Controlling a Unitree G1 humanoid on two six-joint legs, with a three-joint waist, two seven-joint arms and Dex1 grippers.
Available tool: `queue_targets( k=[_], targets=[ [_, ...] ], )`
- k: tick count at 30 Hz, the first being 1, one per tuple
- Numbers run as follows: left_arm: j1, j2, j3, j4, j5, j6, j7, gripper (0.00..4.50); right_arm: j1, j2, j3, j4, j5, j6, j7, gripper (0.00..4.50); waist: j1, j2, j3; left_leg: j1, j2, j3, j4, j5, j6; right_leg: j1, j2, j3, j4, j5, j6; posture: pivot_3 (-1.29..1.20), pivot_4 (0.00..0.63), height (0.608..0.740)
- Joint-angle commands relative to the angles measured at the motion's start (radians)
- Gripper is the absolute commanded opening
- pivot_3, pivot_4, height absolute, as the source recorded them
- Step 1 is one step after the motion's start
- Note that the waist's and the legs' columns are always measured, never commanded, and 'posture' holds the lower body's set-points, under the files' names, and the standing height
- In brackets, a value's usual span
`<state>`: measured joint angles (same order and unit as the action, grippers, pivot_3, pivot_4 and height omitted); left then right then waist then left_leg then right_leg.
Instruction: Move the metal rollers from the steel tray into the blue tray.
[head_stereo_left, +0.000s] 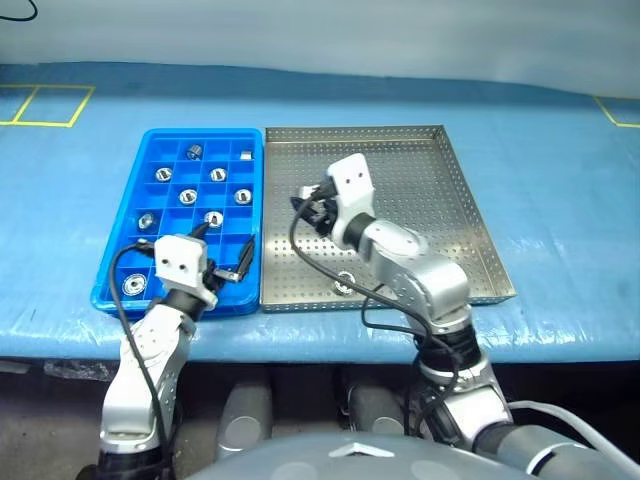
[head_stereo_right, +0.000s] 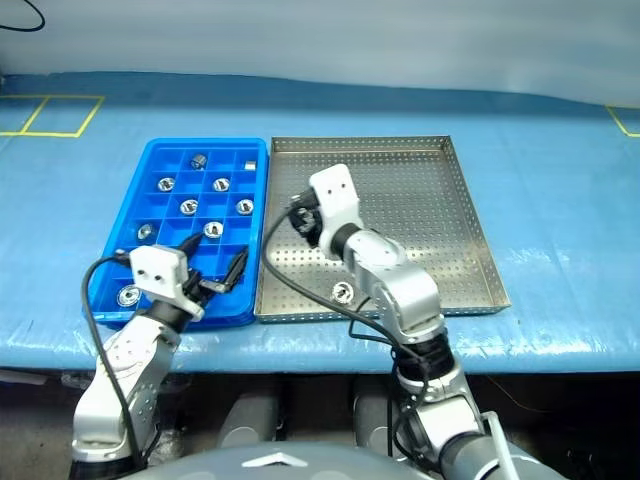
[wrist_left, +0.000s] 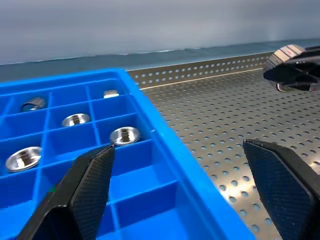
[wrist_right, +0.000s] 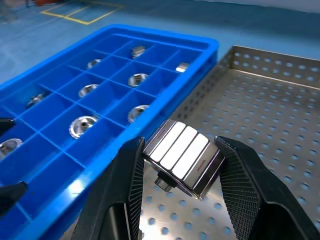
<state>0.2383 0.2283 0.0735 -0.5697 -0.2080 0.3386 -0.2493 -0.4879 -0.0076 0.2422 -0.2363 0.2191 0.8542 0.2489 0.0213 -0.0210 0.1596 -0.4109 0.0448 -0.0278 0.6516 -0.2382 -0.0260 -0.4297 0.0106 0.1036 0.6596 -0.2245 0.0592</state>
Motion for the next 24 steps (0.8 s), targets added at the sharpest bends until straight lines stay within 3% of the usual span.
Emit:
queue_targets(
  k=[1, 9, 20, 24],
  targets=[
    [0.048, -0.009, 0.042, -0.090, 0.001, -0.023, 0.032, 4.50, -0.049, 0.035, 0.051, 0.039, 0.002, -0.055, 0.040, 1.86, 0.019, 0.000, 0.000, 0.000, 0.000, 0.000, 0.000, 0.000, 0.000, 0.000, 0.000, 0.000, 0.000, 0.000, 0.000, 0.34, 0.150, 0.740],
    [0.132, -0.030, 0.063, -0.144, 0.008, -0.032, 0.068, 4.50, -0.062, 0.053, 0.143, 0.163, -0.025, -0.119, 0.106, 1.86, 0.083, 0.000, 0.000, 0.000, 0.000, 0.000, 0.000, 0.000, 0.000, 0.000, 0.000, -0.001, -0.001, -0.004, -0.006, 0.41, 0.150, 0.740],
    [0.108, -0.036, 0.031, -0.131, 0.010, -0.026, 0.074, 4.50, -0.044, 0.052, 0.149, 0.296, -0.083, -0.136, 0.106, 1.86, 0.112, 0.000, 0.000, 0.000, 0.000, 0.000, -0.001, 0.000, -0.001, -0.001, 0.000, -0.002, -0.001, -0.004, -0.006, 0.39, 0.150, 0.740],
    [0.096, -0.033, 0.025, -0.120, 0.007, -0.025, 0.068, 4.50, -0.033, 0.034, 0.141, 0.252, -0.083, -0.111, 0.118, 3.13, 0.117, 0.000, 0.000, 0.000, 0.000, 0.000, 0.000, 0.000, -0.001, 0.000, 0.000, -0.002, -0.001, -0.004, -0.006, 0.37, 0.150, 0.740]
  ],
)
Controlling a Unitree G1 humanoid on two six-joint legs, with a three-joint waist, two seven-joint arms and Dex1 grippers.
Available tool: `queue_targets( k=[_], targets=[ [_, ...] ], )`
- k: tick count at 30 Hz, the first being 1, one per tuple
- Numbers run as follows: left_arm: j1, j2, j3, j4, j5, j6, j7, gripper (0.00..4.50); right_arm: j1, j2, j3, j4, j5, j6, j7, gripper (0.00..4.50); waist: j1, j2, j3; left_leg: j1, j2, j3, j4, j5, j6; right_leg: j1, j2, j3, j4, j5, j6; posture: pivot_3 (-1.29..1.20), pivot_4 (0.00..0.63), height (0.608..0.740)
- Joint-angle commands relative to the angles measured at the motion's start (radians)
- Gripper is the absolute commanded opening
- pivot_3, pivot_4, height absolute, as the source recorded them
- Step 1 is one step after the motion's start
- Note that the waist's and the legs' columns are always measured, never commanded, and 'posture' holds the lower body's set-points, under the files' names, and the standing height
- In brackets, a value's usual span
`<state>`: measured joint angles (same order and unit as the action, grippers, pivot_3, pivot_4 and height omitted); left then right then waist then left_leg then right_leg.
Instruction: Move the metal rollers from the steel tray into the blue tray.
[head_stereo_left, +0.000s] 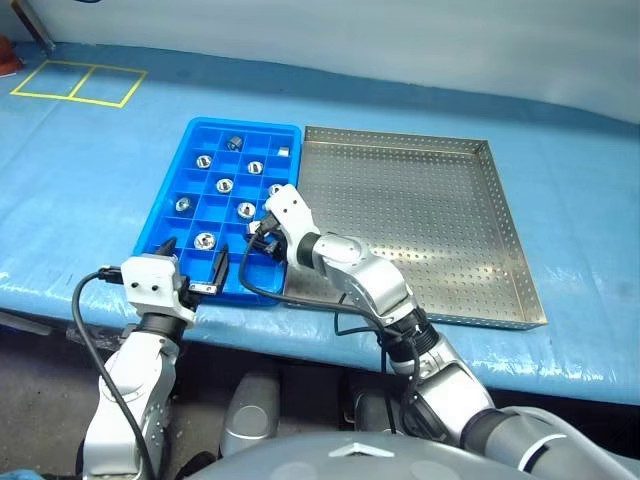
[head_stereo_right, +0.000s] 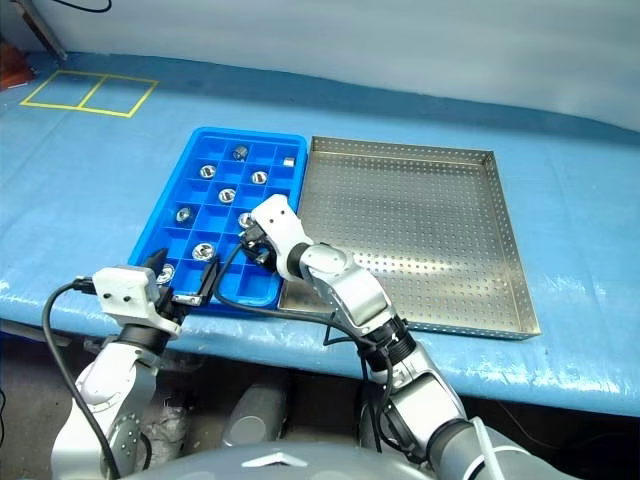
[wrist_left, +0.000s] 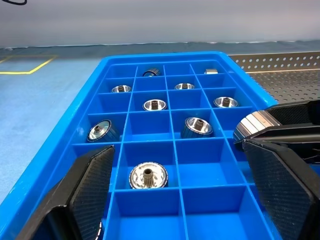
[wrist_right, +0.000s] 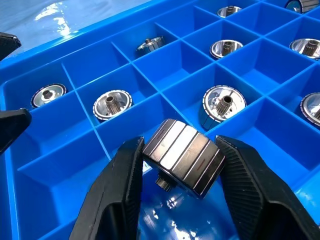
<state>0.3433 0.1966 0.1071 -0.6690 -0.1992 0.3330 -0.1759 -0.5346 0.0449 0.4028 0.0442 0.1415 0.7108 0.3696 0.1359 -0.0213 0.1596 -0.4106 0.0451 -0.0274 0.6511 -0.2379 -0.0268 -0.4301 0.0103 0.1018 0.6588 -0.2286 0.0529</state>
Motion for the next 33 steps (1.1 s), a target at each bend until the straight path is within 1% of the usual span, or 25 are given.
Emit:
queue_targets(
  k=[1, 4, 7, 9, 13, 16, 20, 25, 29, 33],
  targets=[
    [-0.011, 0.000, -0.009, -0.018, -0.004, -0.019, -0.008, 4.50, 0.017, -0.022, -0.023, -0.044, -0.006, 0.037, -0.006, 3.50, 0.004, 0.000, 0.000, 0.000, 0.000, 0.000, 0.000, 0.000, 0.000, 0.000, 0.000, 0.000, 0.000, 0.000, 0.000, 0.37, 0.150, 0.740],
    [-0.030, 0.010, -0.015, -0.004, -0.009, -0.014, -0.024, 4.50, 0.033, -0.043, -0.046, -0.128, -0.001, 0.064, -0.013, 4.43, 0.008, 0.000, 0.000, 0.000, 0.000, 0.000, 0.000, 0.000, 0.000, 0.000, 0.000, 0.000, -0.001, 0.000, 0.000, 0.33, 0.150, 0.740],
    [-0.063, 0.020, -0.020, 0.018, -0.015, -0.007, -0.044, 4.50, 0.054, -0.066, -0.098, -0.244, 0.019, 0.106, -0.027, 4.43, 0.005, 0.000, 0.000, -0.001, -0.001, 0.000, 0.001, 0.000, 0.000, 0.000, -0.001, 0.000, -0.002, 0.000, 0.000, 0.29, 0.150, 0.740],
    [-0.092, 0.027, -0.029, 0.038, -0.019, -0.002, -0.060, 4.50, 0.073, -0.084, -0.148, -0.323, 0.030, 0.143, -0.046, 4.43, -0.004, 0.000, 0.000, -0.002, -0.001, 0.000, 0.001, 0.000, 0.000, -0.001, -0.001, 0.000, -0.002, 0.000, 0.000, 0.25, 0.150, 0.740],
    [-0.156, 0.040, -0.051, 0.084, -0.028, 0.008, -0.093, 4.50, 0.133, -0.126, -0.237, -0.468, 0.034, 0.240, -0.093, 4.43, -0.040, 0.000, 0.000, -0.002, 0.000, 0.000, -0.001, 0.000, 0.000, -0.001, 0.000, 0.000, -0.001, 0.000, 0.000, 0.16, 0.150, 0.740],
    [-0.203, 0.046, -0.073, 0.122, -0.032, 0.013, -0.119, 4.50, 0.191, -0.138, -0.285, -0.557, 0.046, 0.347, -0.131, 4.43, -0.069, 0.000, 0.000, -0.002, 0.000, 0.000, -0.001, 0.000, 0.000, -0.001, -0.001, 0.000, -0.001, 0.000, 0.000, 0.11, 0.150, 0.740],
    [-0.267, 0.054, -0.104, 0.175, -0.036, 0.016, -0.157, 4.50, 0.291, -0.105, -0.317, -0.677, 0.053, 0.533, -0.198, 4.43, -0.113, 0.000, 0.000, -0.002, 0.000, 0.000, -0.001, 0.000, 0.000, -0.001, 0.000, 0.000, -0.001, 0.001, 0.001, 0.04, 0.150, 0.740],
    [-0.307, 0.057, -0.124, 0.209, -0.036, 0.018, -0.186, 4.50, 0.352, -0.043, -0.317, -0.781, 0.081, 0.715, -0.227, 4.43, -0.169, 0.000, 0.000, -0.001, 0.000, 0.000, -0.001, 0.000, 0.000, -0.001, 0.000, 0.001, 0.001, 0.001, 0.001, 0.01, 0.150, 0.740],
    [-0.316, 0.057, -0.126, 0.218, -0.036, 0.018, -0.197, 4.50, 0.364, -0.011, -0.318, -0.814, 0.099, 0.808, -0.233, 4.43, -0.184, 0.000, 0.000, 0.000, 0.000, 0.000, 0.000, 0.000, 0.000, 0.000, 0.000, 0.001, 0.001, 0.001, 0.001, 0.00, 0.150, 0.740],
    [-0.310, 0.054, -0.126, 0.218, -0.034, 0.016, -0.201, 4.50, 0.356, 0.013, -0.321, -0.814, 0.108, 0.857, -0.232, 4.43, -0.190, 0.000, 0.000, 0.000, 0.000, 0.000, 0.001, 0.000, 0.000, 0.000, 0.000, 0.001, 0.001, 0.001, 0.001, 0.01, 0.150, 0.740]
  ],
)
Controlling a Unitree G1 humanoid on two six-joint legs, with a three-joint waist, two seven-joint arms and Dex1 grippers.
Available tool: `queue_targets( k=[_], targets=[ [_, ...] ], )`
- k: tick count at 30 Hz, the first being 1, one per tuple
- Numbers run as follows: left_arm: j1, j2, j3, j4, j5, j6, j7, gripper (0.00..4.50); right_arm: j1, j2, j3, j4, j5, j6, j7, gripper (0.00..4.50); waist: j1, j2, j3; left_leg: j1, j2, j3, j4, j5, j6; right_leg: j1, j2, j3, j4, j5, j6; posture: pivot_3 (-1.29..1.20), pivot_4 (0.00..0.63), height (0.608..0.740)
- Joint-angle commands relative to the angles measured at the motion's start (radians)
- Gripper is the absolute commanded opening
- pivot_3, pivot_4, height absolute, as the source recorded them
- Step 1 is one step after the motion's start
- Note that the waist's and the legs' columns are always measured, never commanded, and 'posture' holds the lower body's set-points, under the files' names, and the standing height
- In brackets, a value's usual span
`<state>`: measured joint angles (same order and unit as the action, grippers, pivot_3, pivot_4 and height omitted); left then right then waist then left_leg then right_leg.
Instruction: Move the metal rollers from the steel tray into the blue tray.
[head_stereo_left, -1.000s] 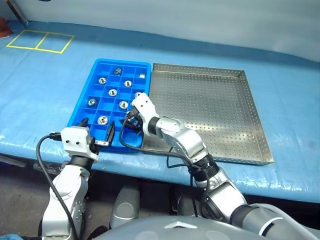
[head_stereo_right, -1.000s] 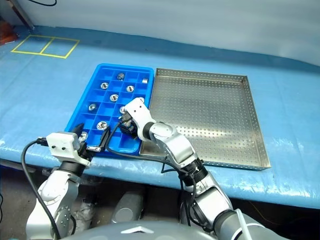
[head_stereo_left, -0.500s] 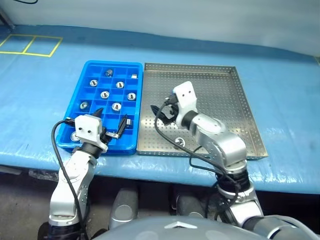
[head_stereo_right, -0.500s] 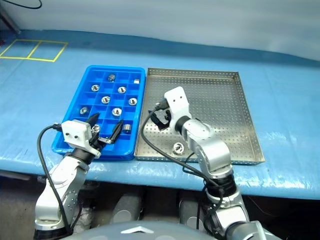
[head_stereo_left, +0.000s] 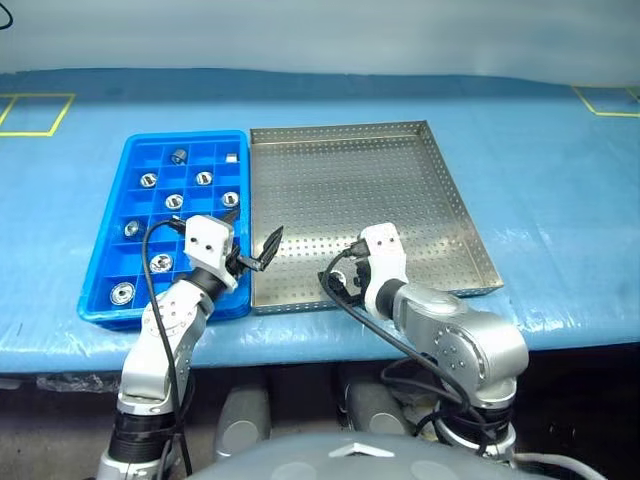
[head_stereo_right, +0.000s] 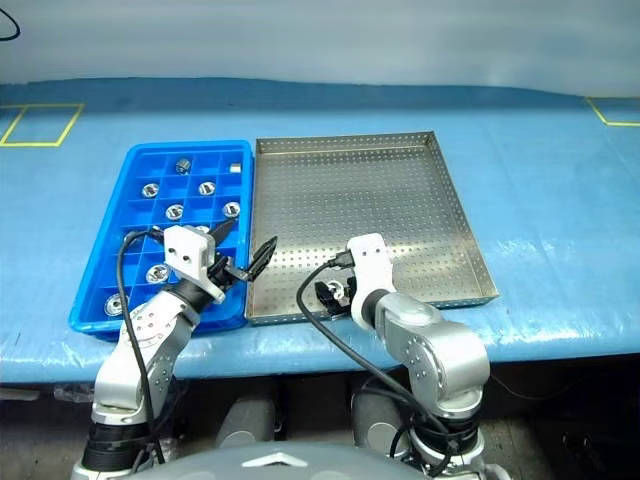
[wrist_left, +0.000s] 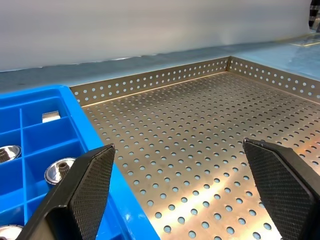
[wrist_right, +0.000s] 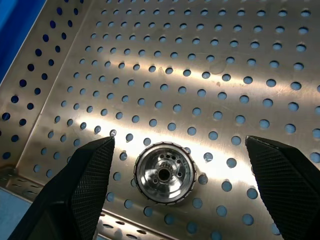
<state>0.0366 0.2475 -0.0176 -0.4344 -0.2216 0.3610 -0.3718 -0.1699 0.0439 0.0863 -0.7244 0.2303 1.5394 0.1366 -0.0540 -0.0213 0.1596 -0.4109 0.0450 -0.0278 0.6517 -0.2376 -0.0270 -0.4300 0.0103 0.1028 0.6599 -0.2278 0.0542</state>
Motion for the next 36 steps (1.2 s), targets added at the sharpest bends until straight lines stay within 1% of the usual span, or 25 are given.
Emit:
queue_targets(
  k=[1, 3, 9, 12, 13, 14, 15, 16, 17, 18, 19, 24, 29, 33, 36],
  targets=[
    [-0.001, 0.002, -0.001, -0.019, -0.012, -0.013, -0.005, 4.50, -0.009, 0.018, -0.003, -0.045, 0.023, 0.038, 0.002, 4.43, -0.001, 0.000, 0.000, 0.000, 0.000, 0.000, 0.000, 0.000, 0.000, 0.000, 0.000, 0.000, 0.000, 0.000, 0.000, 0.02, 0.150, 0.740],
    [0.006, 0.001, -0.001, -0.023, -0.011, -0.014, -0.003, 4.50, -0.008, 0.014, 0.015, -0.034, 0.030, 0.053, 0.002, 4.43, -0.002, 0.000, 0.000, 0.000, 0.000, 0.000, 0.000, 0.000, 0.000, 0.000, 0.000, 0.000, 0.000, 0.000, 0.000, 0.03, 0.150, 0.740],
    [0.029, -0.009, 0.006, -0.037, -0.009, -0.022, 0.011, 4.50, -0.012, -0.042, 0.081, 0.018, 0.020, 0.063, -0.014, 4.43, -0.002, 0.000, 0.000, 0.000, 0.000, -0.001, 0.000, 0.000, 0.000, 0.000, 0.000, 0.000, 0.000, 0.000, 0.000, 0.07, 0.150, 0.740],
    [0.043, -0.013, 0.009, -0.042, -0.009, -0.027, 0.017, 4.50, -0.022, -0.062, 0.093, 0.031, 0.012, 0.049, -0.023, 3.87, 0.001, 0.000, 0.000, 0.000, 0.000, -0.001, 0.000, 0.000, 0.000, 0.000, 0.000, 0.000, 0.000, 0.000, 0.000, 0.07, 0.150, 0.740],
    [0.045, -0.014, 0.009, -0.043, -0.008, -0.027, 0.018, 4.50, -0.026, -0.071, 0.098, 0.034, 0.011, 0.045, -0.024, 3.60, 0.003, 0.000, 0.000, 0.000, 0.000, -0.001, 0.000, 0.000, 0.000, 0.000, 0.000, 0.000, 0.000, 0.000, 0.000, 0.08, 0.150, 0.740],
    [0.047, -0.015, 0.009, -0.044, -0.008, -0.028, 0.021, 4.50, -0.029, -0.073, 0.098, 0.037, 0.011, 0.041, -0.023, 3.22, 0.004, 0.000, 0.000, 0.000, 0.000, -0.001, 0.000, 0.000, 0.000, 0.000, 0.000, 0.000, 0.000, 0.000, 0.000, 0.08, 0.150, 0.740],
    [0.048, -0.015, 0.009, -0.045, -0.008, -0.029, 0.023, 4.50, -0.030, -0.073, 0.097, 0.039, 0.012, 0.038, -0.022, 2.99, 0.006, 0.000, 0.000, 0.000, 0.000, -0.001, 0.000, 0.000, 0.000, 0.000, 0.000, 0.000, 0.000, 0.000, 0.000, 0.08, 0.150, 0.740],
    [0.048, -0.016, 0.010, -0.046, -0.008, -0.030, 0.025, 4.50, -0.035, -0.069, 0.094, 0.041, 0.014, 0.037, -0.022, 2.59, 0.009, 0.000, 0.000, 0.000, 0.000, -0.001, 0.000, 0.000, 0.000, 0.000, 0.000, 0.000, 0.000, 0.000, 0.000, 0.08, 0.150, 0.740],
    [0.048, -0.016, 0.010, -0.046, -0.009, -0.031, 0.027, 4.50, -0.039, -0.067, 0.092, 0.043, 0.015, 0.037, -0.021, 2.37, 0.012, 0.000, 0.000, 0.000, -0.001, -0.001, 0.000, 0.000, 0.000, 0.000, 0.000, 0.000, 0.000, 0.000, 0.000, 0.09, 0.150, 0.740],
    [0.049, -0.017, 0.010, -0.046, -0.009, -0.031, 0.029, 4.50, -0.044, -0.069, 0.094, 0.044, 0.016, 0.036, -0.019, 1.98, 0.014, 0.000, 0.000, 0.000, -0.001, -0.001, 0.000, 0.000, 0.000, 0.000, 0.000, 0.000, 0.000, 0.000, 0.000, 0.09, 0.150, 0.740],
    [0.049, -0.017, 0.010, -0.047, -0.009, -0.032, 0.030, 4.50, -0.049, -0.070, 0.096, 0.046, 0.017, 0.036, -0.018, 1.69, 0.016, 0.000, 0.000, 0.000, 0.000, -0.001, 0.000, 0.000, 0.000, 0.000, 0.000, 0.000, 0.000, 0.000, 0.000, 0.09, 0.150, 0.740],
    [0.056, -0.019, 0.018, -0.058, -0.012, -0.039, 0.036, 4.50, -0.078, -0.072, 0.100, 0.048, 0.016, -0.007, -0.016, 1.67, 0.018, 0.000, 0.000, 0.000, 0.000, -0.001, 0.000, 0.000, 0.000, 0.000, 0.000, 0.000, 0.000, 0.000, 0.000, 0.12, 0.150, 0.740],
    [0.082, -0.009, 0.059, -0.089, -0.024, -0.065, 0.044, 4.50, -0.152, -0.071, 0.124, 0.079, -0.001, -0.168, -0.017, 1.67, 0.019, 0.000, 0.000, 0.000, 0.000, -0.001, 0.000, 0.000, 0.000, 0.000, 0.000, 0.000, 0.000, 0.000, 0.000, 0.16, 0.150, 0.740],
    [0.125, -0.003, 0.107, -0.140, -0.032, -0.070, 0.066, 4.50, -0.226, -0.045, 0.141, 0.159, -0.007, -0.295, -0.009, 1.67, 0.034, 0.000, 0.000, 0.000, 0.000, -0.002, -0.001, 0.000, 0.000, 0.000, 0.000, -0.001, 0.000, 0.000, 0.001, 0.21, 0.150, 0.740],
    [0.184, -0.006, 0.149, -0.190, -0.022, -0.070, 0.095, 4.50, -0.291, -0.025, 0.190, 0.242, -0.010, -0.388, 0.017, 1.67, 0.048, -0.001, 0.000, 0.000, 0.000, -0.002, -0.002, 0.000, 0.000, 0.000, 0.000, -0.001, 0.000, 0.001, 0.001, 0.29, 0.150, 0.740]
  ],
)
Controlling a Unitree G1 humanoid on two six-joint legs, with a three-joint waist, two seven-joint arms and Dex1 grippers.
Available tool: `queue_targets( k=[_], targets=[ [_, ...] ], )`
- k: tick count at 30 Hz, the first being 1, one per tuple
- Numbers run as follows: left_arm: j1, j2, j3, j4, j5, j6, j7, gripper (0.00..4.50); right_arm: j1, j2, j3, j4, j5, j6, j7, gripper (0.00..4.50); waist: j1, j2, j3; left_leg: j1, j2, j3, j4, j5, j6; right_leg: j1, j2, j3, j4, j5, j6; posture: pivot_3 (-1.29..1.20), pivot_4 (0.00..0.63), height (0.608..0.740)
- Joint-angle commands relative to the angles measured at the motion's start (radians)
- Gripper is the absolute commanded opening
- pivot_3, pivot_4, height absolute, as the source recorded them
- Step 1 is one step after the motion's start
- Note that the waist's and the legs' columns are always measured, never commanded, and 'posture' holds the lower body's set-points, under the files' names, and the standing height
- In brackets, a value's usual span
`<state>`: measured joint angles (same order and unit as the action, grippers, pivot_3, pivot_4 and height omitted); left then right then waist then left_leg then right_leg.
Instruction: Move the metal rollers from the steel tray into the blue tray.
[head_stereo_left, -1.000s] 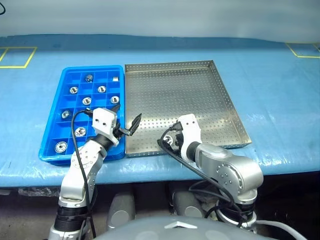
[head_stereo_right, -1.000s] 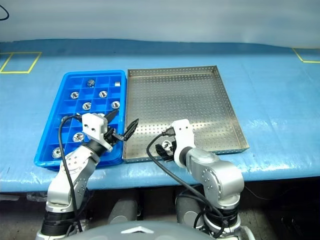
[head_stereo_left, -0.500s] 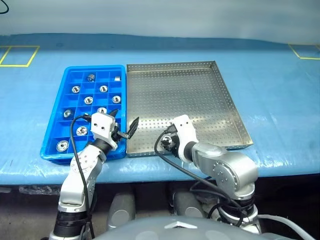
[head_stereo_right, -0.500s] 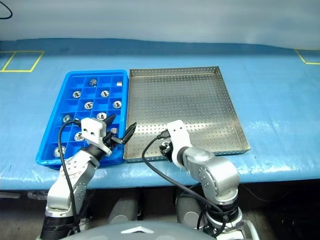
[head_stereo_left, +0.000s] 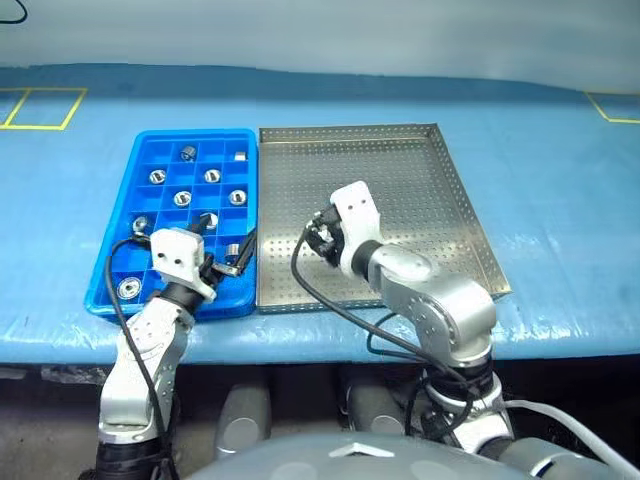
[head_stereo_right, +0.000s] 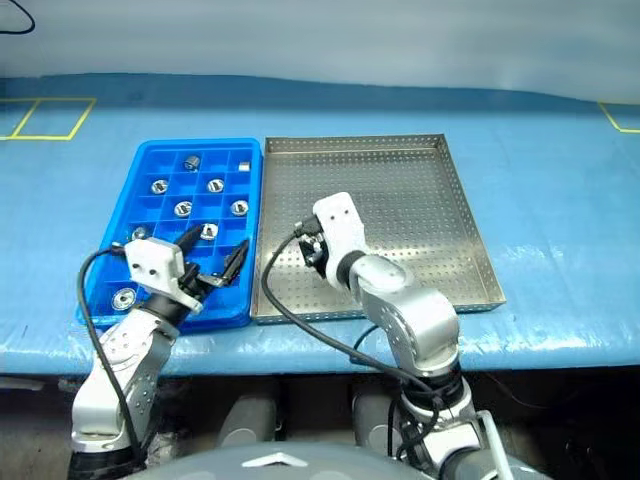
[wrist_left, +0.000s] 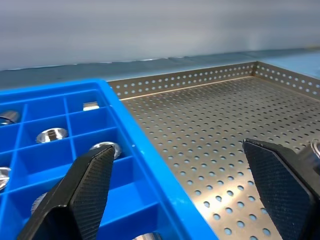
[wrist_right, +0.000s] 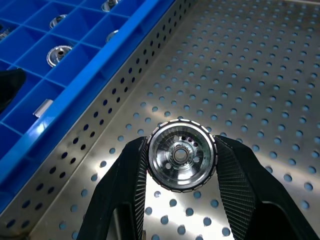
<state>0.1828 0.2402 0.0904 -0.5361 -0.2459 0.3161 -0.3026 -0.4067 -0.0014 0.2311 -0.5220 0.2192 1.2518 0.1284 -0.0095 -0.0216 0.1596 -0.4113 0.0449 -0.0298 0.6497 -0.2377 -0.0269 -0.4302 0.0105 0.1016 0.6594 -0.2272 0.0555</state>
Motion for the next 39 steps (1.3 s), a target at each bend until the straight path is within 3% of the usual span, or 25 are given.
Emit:
queue_targets(
  k=[1, 8, 18, 26, 39],
  targets=[
    [0.058, 0.000, 0.055, -0.105, 0.003, -0.026, 0.034, 4.50, -0.070, 0.029, 0.059, 0.062, 0.005, -0.125, 0.036, 1.67, 0.007, 0.000, 0.000, 0.000, 0.000, 0.000, 0.000, 0.000, 0.000, 0.000, 0.000, 0.000, 0.000, 0.000, 0.000, 0.31, 0.150, 0.740],
    [0.221, -0.026, 0.151, -0.217, -0.013, -0.033, 0.081, 4.50, -0.125, 0.101, 0.177, 0.195, 0.017, -0.266, 0.115, 1.67, 0.073, 0.000, 0.000, 0.000, 0.001, -0.003, -0.003, 0.000, 0.000, -0.001, 0.000, -0.004, 0.000, -0.001, -0.001, 0.44, 0.150, 0.740],
    [0.377, -0.080, 0.137, -0.284, -0.002, -0.058, 0.104, 4.50, -0.104, 0.152, 0.275, 0.368, 0.024, -0.410, 0.215, 1.67, 0.169, -0.001, 0.001, 0.000, 0.001, -0.003, -0.002, 0.000, 0.000, -0.001, -0.001, -0.005, -0.001, -0.005, -0.007, 0.54, 0.150, 0.740],
    [0.379, -0.086, 0.123, -0.277, 0.002, -0.068, 0.112, 4.50, -0.094, 0.103, 0.277, 0.402, 0.000, -0.433, 0.246, 1.67, 0.224, -0.001, 0.001, -0.002, 0.001, -0.003, -0.002, -0.001, -0.001, -0.003, -0.001, -0.006, -0.002, -0.005, -0.007, 0.54, 0.150, 0.740],
    [0.310, -0.061, 0.093, -0.244, -0.002, -0.046, 0.095, 4.50, -0.064, -0.037, 0.336, 0.334, -0.027, -0.324, 0.286, 1.67, 0.268, -0.001, 0.000, -0.004, 0.001, -0.002, -0.002, -0.001, -0.002, -0.008, -0.001, -0.006, -0.003, -0.006, -0.007, 0.48, 0.150, 0.740]
  ],
)
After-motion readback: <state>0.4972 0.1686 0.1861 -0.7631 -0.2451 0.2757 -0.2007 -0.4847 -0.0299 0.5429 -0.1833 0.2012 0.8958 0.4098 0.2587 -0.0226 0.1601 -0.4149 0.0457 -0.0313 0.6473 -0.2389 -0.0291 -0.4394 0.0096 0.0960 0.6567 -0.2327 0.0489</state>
